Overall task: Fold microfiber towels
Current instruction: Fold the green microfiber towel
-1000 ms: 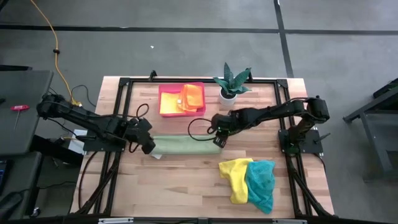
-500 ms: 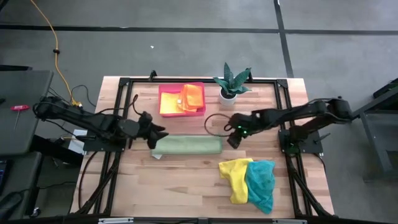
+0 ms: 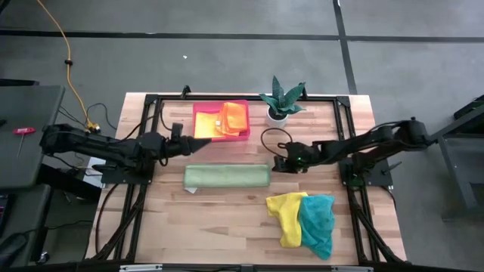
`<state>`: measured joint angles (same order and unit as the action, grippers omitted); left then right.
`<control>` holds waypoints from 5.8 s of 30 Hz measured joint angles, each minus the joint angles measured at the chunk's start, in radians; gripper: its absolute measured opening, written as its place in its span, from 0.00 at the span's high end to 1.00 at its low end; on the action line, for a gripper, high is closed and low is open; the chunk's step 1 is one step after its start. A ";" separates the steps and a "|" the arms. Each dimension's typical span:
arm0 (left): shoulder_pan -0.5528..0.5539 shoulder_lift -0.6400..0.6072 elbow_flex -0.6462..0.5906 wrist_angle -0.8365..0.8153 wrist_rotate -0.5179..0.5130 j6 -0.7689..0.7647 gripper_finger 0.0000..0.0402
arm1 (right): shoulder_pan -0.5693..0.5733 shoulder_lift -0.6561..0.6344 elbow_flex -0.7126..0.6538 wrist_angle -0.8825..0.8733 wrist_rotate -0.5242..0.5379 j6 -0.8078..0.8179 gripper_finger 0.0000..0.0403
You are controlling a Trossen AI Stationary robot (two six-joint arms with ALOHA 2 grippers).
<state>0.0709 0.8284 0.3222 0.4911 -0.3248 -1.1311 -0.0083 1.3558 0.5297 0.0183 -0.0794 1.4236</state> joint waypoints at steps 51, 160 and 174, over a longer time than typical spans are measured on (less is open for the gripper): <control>0.029 0.001 0.000 0.022 0.092 0.035 0.51 | 0.063 0.174 0.047 -0.017 0.173 0.072 0.99; -0.016 0.909 0.297 -0.193 0.200 0.065 1.00 | 0.106 0.230 0.296 0.127 0.268 0.012 1.00; -0.017 0.909 0.296 -0.180 0.208 0.062 1.00 | 0.079 0.417 0.413 0.189 0.281 0.043 1.00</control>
<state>0.0540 1.7378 0.6182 0.3107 -0.1164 -1.0691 0.0705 1.7731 0.9424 0.2070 0.2017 1.4667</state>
